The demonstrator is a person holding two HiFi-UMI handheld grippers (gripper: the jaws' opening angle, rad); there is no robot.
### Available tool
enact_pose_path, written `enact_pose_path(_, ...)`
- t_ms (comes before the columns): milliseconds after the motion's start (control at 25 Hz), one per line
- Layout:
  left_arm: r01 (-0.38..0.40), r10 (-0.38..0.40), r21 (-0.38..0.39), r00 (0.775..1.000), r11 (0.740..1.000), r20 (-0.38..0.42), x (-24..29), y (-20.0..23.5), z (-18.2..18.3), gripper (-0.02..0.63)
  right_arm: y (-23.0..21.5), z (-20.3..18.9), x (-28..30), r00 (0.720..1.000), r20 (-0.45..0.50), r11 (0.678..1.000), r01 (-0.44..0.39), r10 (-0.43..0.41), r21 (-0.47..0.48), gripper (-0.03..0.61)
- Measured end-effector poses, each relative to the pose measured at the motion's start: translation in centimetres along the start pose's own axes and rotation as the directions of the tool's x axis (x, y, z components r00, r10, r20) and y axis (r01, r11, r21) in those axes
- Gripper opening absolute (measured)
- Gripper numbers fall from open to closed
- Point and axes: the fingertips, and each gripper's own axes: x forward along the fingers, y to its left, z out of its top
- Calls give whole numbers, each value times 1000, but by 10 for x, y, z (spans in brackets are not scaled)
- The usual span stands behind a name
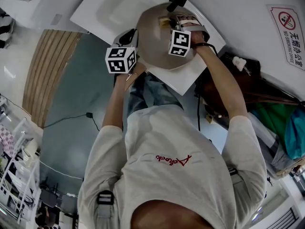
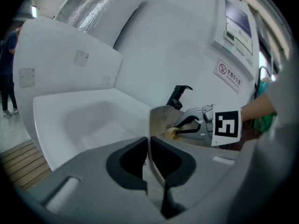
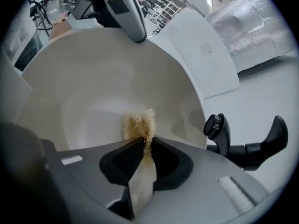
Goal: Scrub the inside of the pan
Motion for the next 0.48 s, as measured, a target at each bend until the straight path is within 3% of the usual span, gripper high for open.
enact_pose_path(480,1,-1,-6,1000,1000,-8,2,3,-2,25,10,-13,12,999,-40,999,-31,31,-10,64)
